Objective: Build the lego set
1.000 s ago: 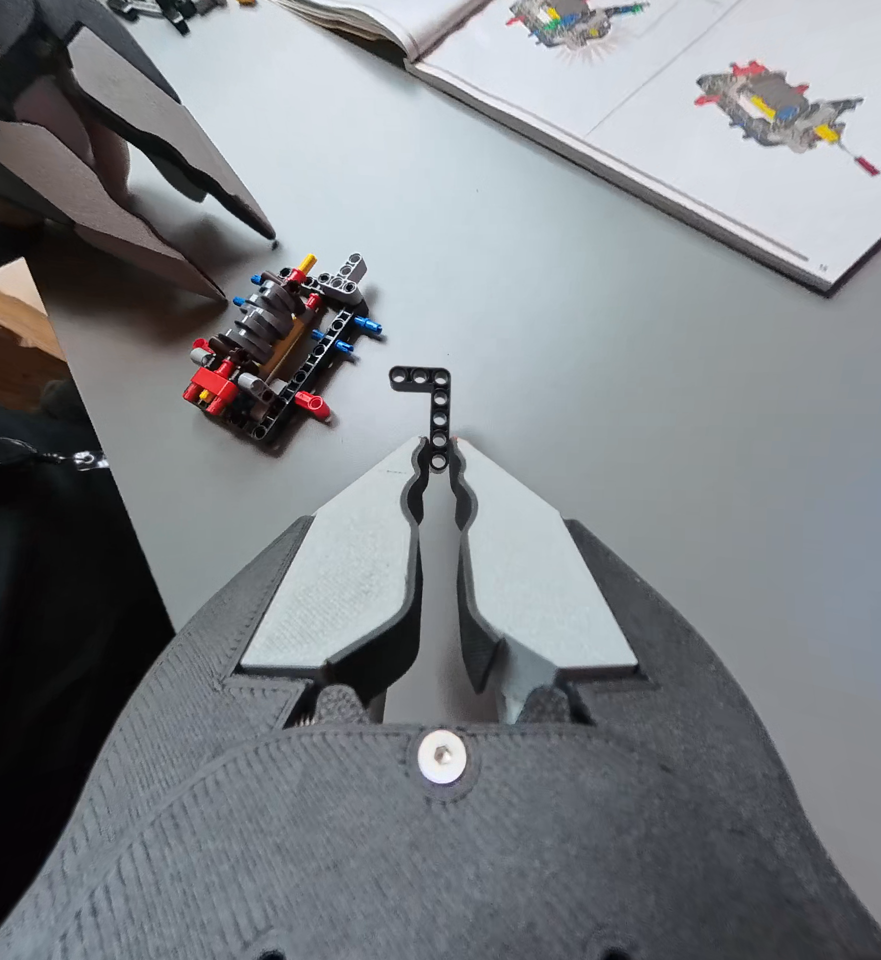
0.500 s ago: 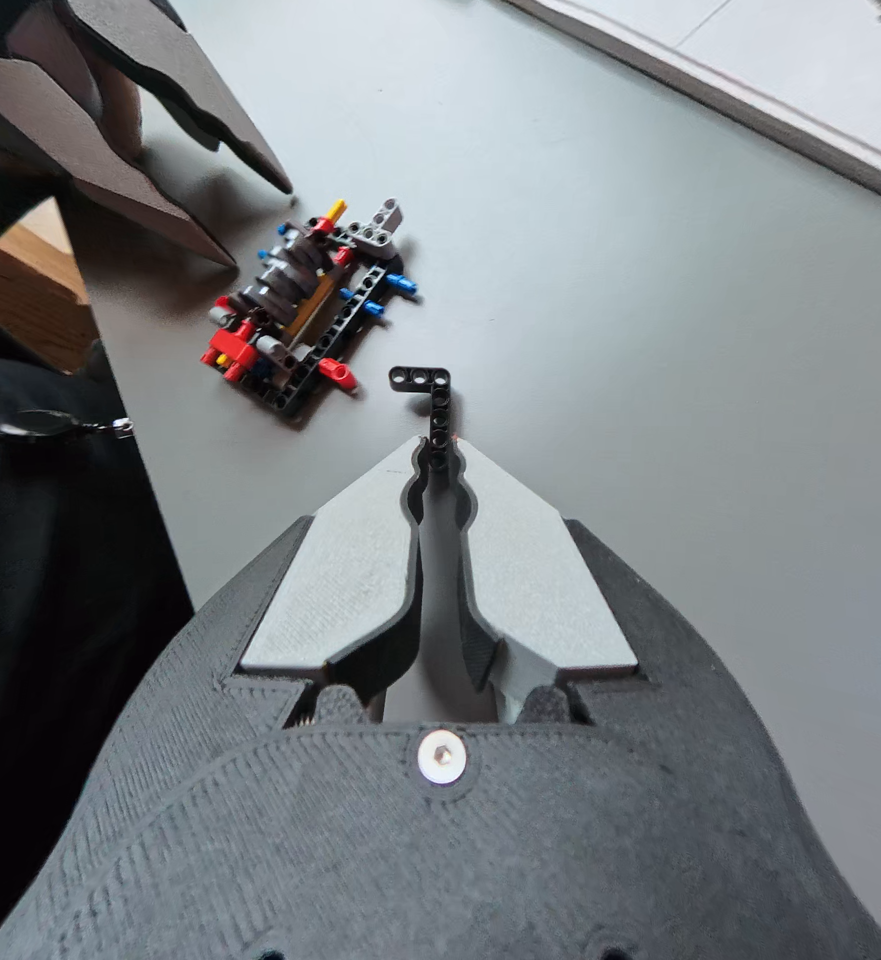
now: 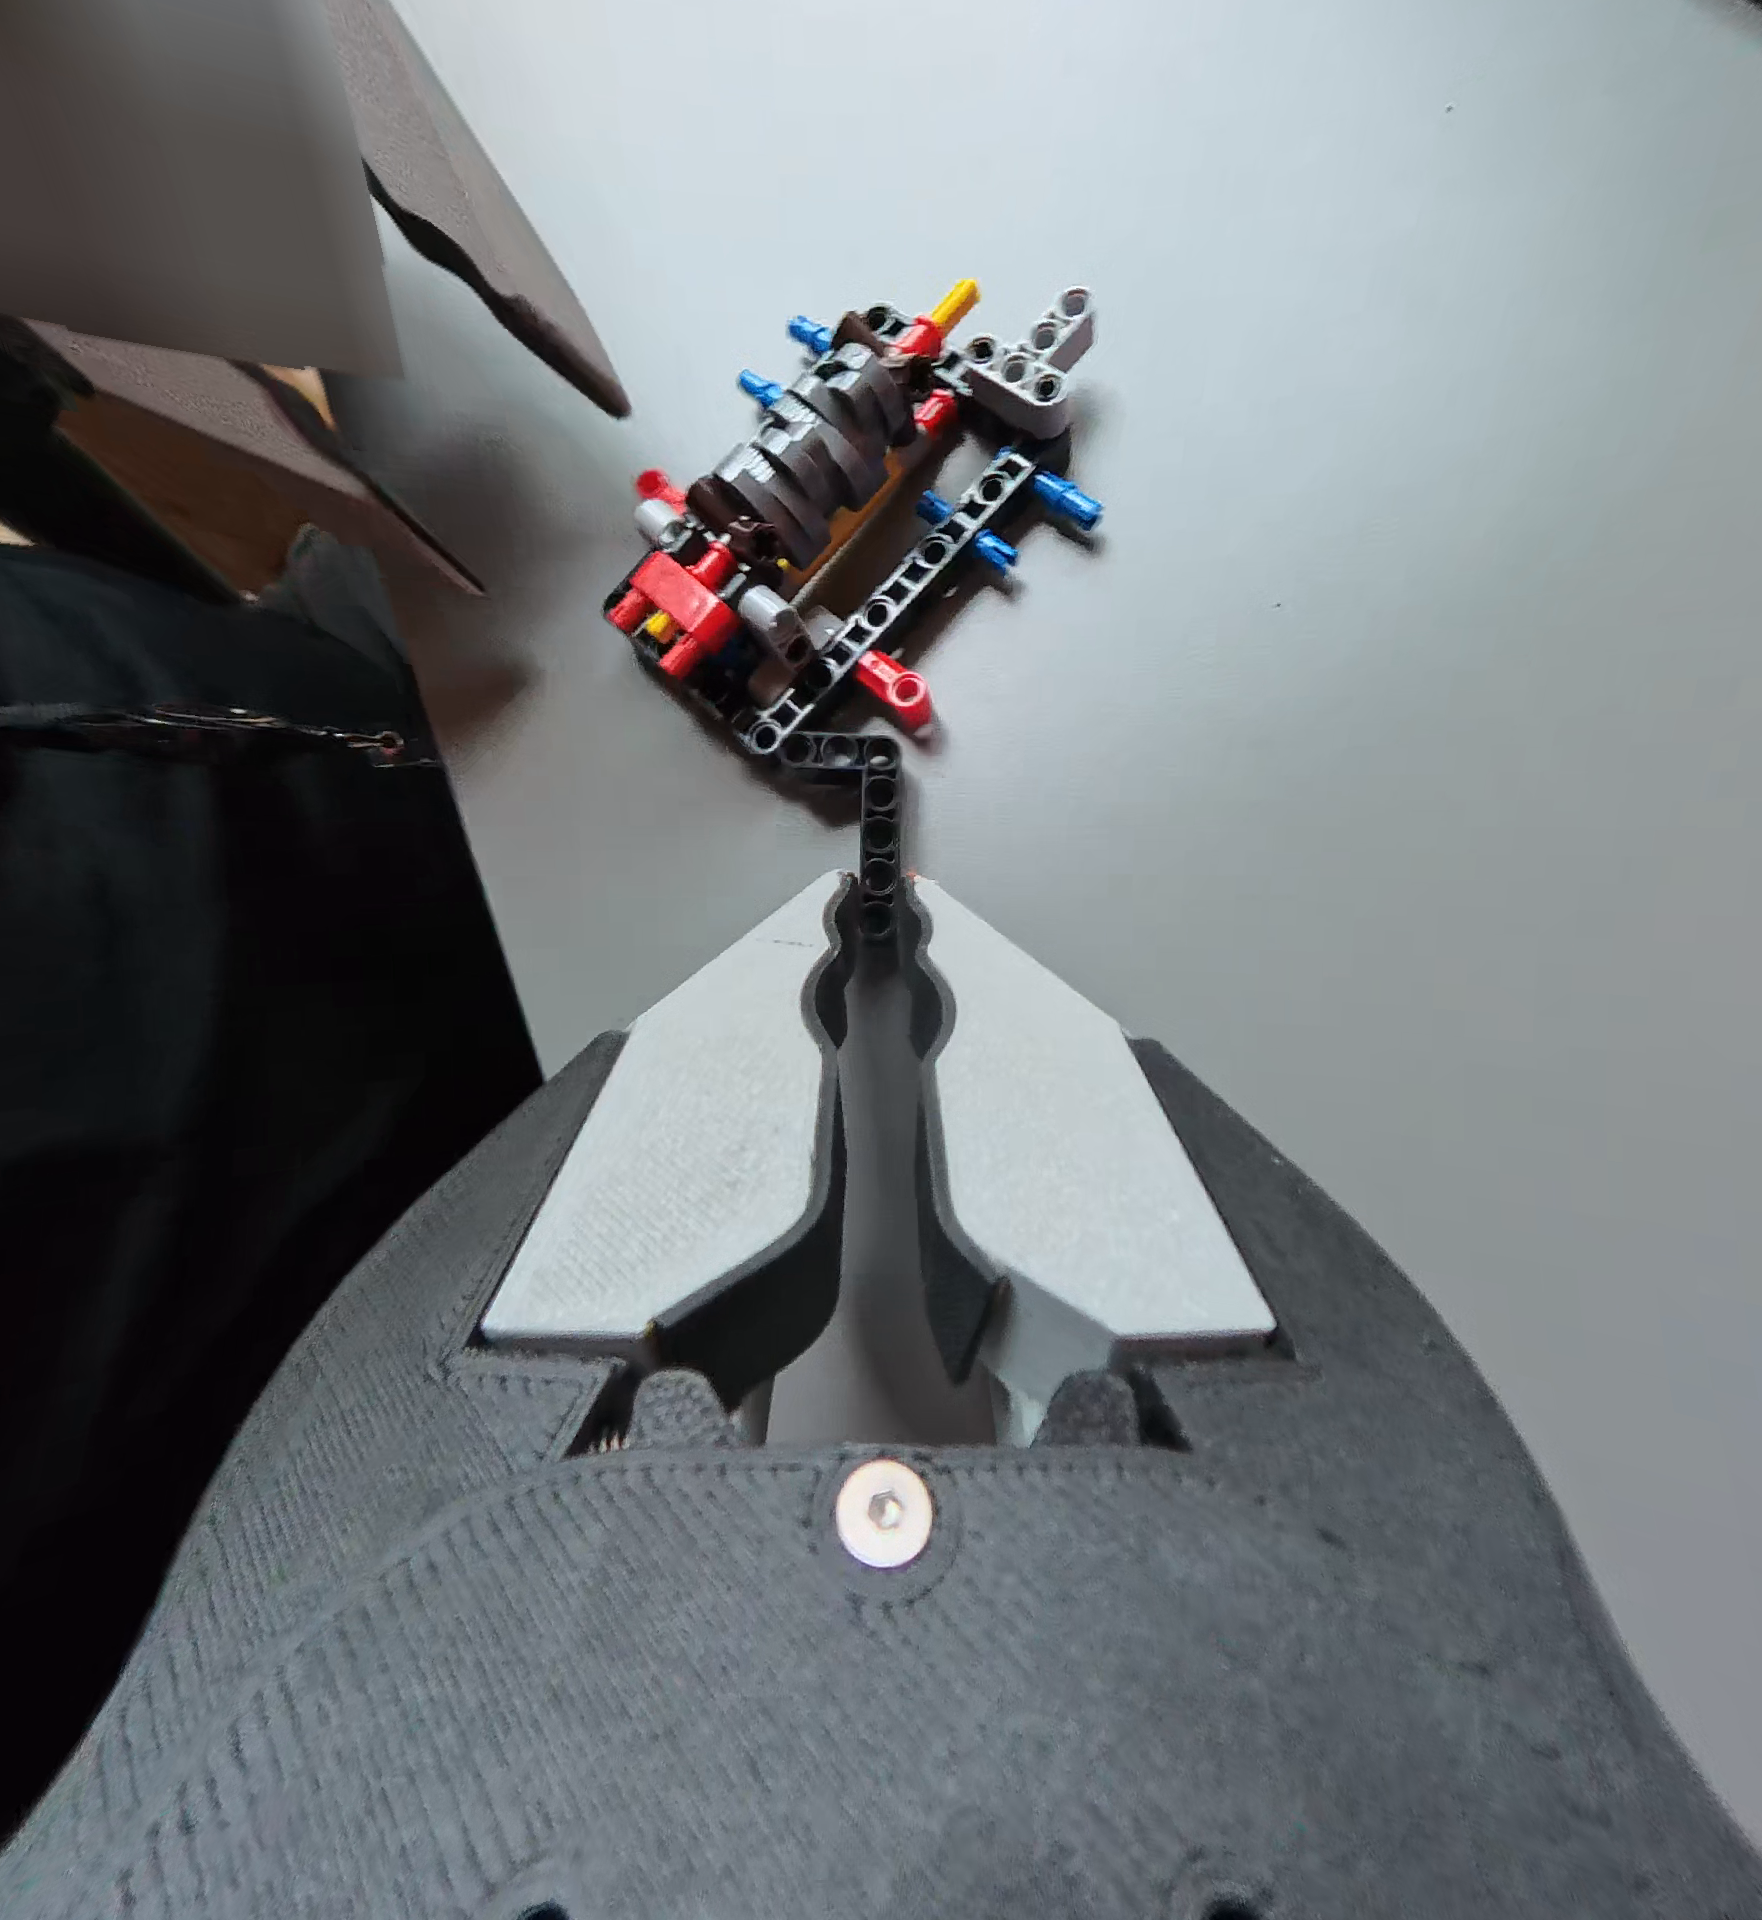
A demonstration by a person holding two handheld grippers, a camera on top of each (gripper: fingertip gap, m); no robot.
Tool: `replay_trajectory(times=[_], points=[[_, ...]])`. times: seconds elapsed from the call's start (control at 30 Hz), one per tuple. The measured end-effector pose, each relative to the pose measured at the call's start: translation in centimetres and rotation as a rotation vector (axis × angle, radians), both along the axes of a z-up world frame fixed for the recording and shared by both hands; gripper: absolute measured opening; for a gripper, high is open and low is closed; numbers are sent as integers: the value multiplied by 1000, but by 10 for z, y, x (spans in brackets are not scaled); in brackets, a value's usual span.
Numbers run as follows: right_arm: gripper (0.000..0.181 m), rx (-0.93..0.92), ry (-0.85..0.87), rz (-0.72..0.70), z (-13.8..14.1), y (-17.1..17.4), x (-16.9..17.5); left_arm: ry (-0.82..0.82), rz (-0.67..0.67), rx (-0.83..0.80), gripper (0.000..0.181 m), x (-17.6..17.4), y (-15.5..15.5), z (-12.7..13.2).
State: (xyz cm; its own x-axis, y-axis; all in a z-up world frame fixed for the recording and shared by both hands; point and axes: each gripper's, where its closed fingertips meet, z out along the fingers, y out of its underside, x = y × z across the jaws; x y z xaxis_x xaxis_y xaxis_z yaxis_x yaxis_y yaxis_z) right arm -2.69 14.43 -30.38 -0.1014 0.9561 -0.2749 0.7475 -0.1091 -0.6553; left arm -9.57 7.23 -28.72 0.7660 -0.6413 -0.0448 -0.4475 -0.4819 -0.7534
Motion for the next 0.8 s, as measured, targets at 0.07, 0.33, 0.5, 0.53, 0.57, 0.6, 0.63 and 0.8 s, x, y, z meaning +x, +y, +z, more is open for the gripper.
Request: replay_trajectory(times=[0.07,0.33,0.5,0.53,0.57,0.6,0.63,0.8], points=[[4,-11,-5,34,0,-10,-3,28,-4,-12,45,5,-4,-4],[4,-80,52,194,12,-79,-54,255,224,66,43,-77,6,-8],[4,76,49,7,24,-19,-47,191,373,38,48,-133,10,-9],[4,84,40,-50,24,-1,-43,153,374,32,51,-131,9,-6],[4,76,34,-75,23,9,-40,103,354,25,53,-122,8,-1],[4,70,29,-76,21,16,-38,50,321,9,60,-108,5,3],[4,74,23,-66,19,20,-37,10,281,-9,66,-91,3,7],[4,214,-46,-55,5,42,-40,117,203,-10,62,-56,7,-1]])
